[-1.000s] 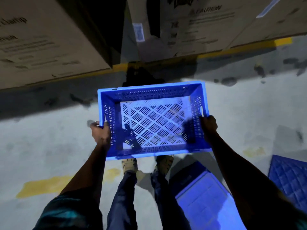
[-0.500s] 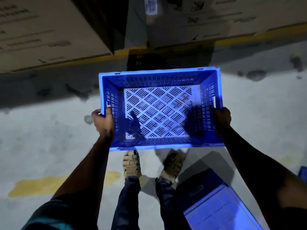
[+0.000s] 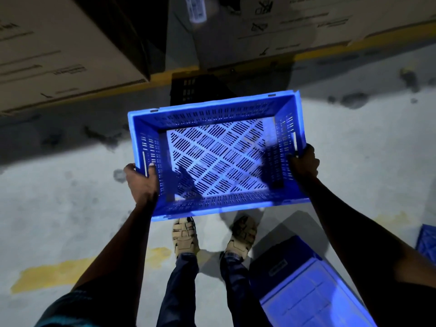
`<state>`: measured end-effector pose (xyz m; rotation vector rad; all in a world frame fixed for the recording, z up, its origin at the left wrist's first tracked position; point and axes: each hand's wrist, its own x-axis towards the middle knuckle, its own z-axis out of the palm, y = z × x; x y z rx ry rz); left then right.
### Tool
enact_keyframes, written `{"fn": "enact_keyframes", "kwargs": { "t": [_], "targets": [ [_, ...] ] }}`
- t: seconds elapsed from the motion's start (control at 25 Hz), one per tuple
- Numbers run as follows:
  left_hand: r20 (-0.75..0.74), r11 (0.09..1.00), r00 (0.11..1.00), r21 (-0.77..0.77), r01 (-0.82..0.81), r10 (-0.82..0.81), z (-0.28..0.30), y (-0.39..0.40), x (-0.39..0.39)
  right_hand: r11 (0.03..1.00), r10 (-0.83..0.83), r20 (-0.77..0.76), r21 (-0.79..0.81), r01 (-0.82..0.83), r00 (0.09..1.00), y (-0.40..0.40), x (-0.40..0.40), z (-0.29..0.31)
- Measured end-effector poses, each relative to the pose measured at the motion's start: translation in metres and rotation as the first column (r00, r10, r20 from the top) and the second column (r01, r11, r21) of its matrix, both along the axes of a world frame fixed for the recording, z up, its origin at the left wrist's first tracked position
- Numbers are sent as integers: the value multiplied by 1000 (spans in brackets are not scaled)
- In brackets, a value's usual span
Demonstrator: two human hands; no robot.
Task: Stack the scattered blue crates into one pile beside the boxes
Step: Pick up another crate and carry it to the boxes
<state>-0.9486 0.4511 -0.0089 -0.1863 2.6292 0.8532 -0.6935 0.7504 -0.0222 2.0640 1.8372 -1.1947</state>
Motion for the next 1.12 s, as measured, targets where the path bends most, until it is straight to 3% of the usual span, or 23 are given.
{"fn": "enact_keyframes", "kwargs": {
  "t": [0.08, 0.16, 0.36, 0.48, 0.64, 0.76, 0.88, 1.0, 1.12],
  "targets": [
    [5, 956, 981, -222, 190, -194, -2, -1, 8, 986, 164, 13, 32, -164, 986, -4, 2, 0],
    [46, 854, 935, -395, 340, -351, -5, -1, 21, 957, 281, 28, 64, -282, 959, -16, 8, 0],
    [112, 699, 867, -546, 462, -486, -10, -10, 48, 882, 402, 208, 172, -438, 891, -64, 25, -1],
    [84, 616, 759, -530, 583, -646, -8, -14, 69, 845, 404, 241, 270, -461, 882, -109, 31, 0],
    [110, 457, 516, -337, 823, -849, -9, -22, 110, 958, 185, 180, 188, -218, 966, -162, 27, 2],
    [144, 378, 433, -300, 876, -890, -14, -22, 111, 959, 243, 155, 108, -260, 958, -157, 22, -7],
    [167, 216, 286, -344, 914, -944, -19, -19, 101, 956, 282, 196, 18, -291, 939, -144, 16, -13],
    [199, 152, 237, -367, 918, -951, -18, -15, 99, 959, 284, 165, -37, -282, 945, -137, 17, -14],
    [218, 145, 239, -372, 917, -946, -12, -10, 102, 944, 328, 142, -28, -327, 934, -136, 24, -13]
  ]
}}
